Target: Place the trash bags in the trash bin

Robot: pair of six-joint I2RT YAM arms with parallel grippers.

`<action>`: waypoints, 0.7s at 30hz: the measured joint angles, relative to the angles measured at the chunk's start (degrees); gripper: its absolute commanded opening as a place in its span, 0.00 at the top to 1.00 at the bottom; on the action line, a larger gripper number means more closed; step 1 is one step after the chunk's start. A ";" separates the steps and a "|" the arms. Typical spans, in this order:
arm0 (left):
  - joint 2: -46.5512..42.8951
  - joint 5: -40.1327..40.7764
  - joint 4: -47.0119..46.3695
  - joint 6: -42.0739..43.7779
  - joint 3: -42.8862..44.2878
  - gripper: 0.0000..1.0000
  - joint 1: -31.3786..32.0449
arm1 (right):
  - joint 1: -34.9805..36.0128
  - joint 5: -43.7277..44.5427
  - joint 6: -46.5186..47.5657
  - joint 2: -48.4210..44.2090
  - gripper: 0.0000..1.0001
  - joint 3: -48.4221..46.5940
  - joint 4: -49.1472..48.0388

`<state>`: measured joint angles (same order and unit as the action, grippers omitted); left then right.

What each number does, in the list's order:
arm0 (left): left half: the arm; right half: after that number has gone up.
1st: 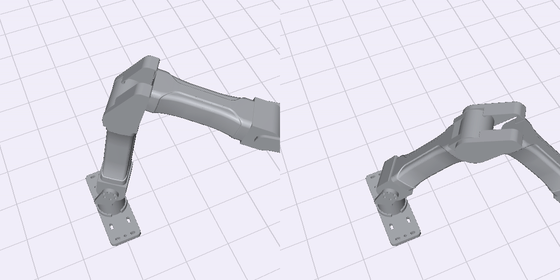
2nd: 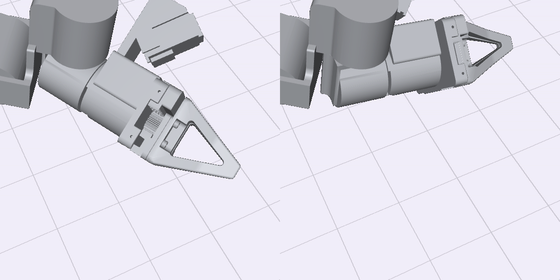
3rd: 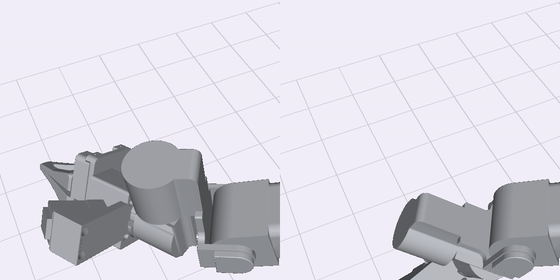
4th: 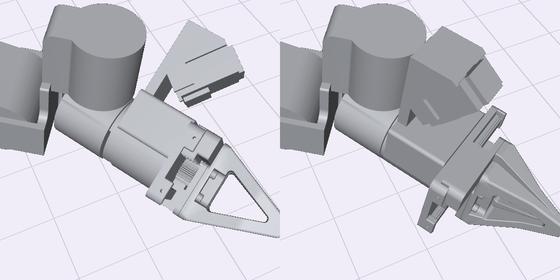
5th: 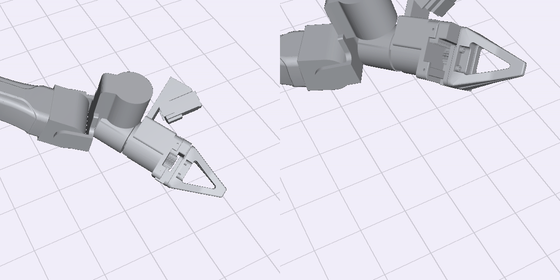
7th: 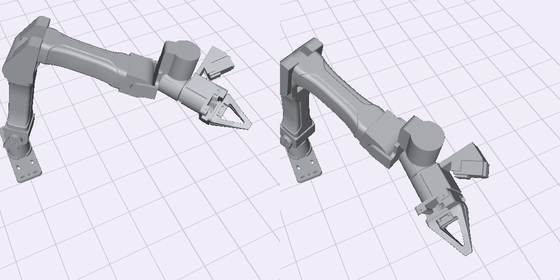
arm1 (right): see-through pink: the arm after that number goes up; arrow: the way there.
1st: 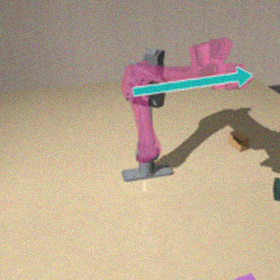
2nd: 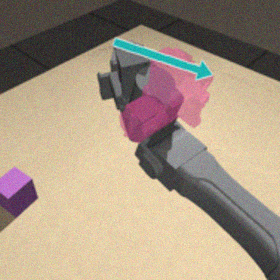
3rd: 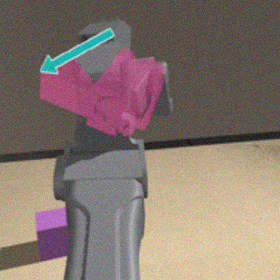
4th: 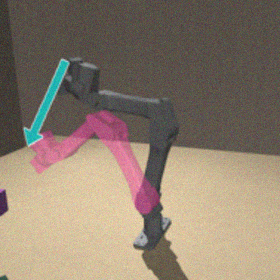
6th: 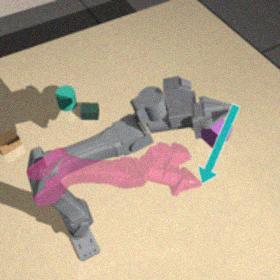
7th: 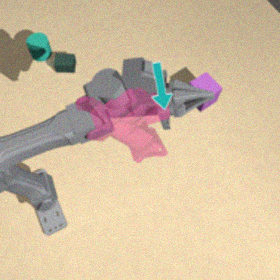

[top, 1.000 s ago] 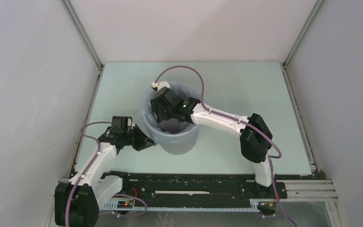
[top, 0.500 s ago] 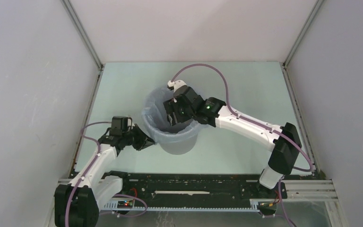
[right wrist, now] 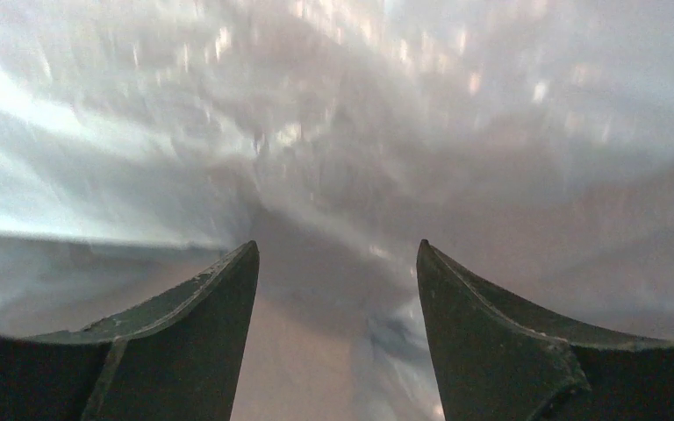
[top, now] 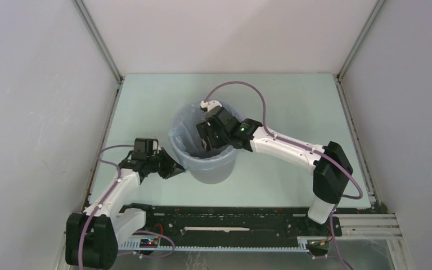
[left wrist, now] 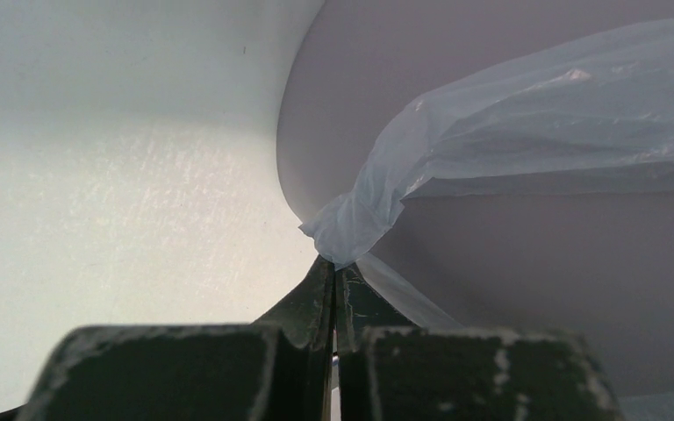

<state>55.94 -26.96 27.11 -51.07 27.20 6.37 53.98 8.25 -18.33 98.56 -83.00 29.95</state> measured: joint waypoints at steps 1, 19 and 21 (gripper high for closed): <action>0.28 -0.02 -0.07 0.00 0.00 0.98 0.00 | -0.11 0.15 0.00 0.68 0.25 -0.50 -0.98; 2.54 0.00 0.04 0.07 0.24 0.98 0.02 | 0.07 -1.33 -0.26 12.37 0.23 -13.20 -8.61; 2.54 0.00 0.04 0.07 0.24 0.98 0.04 | 0.07 -1.40 0.31 10.08 0.23 -10.34 -8.04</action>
<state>58.48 -26.96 27.16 -51.00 27.44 6.42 54.04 6.85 -18.02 108.64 -93.34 21.91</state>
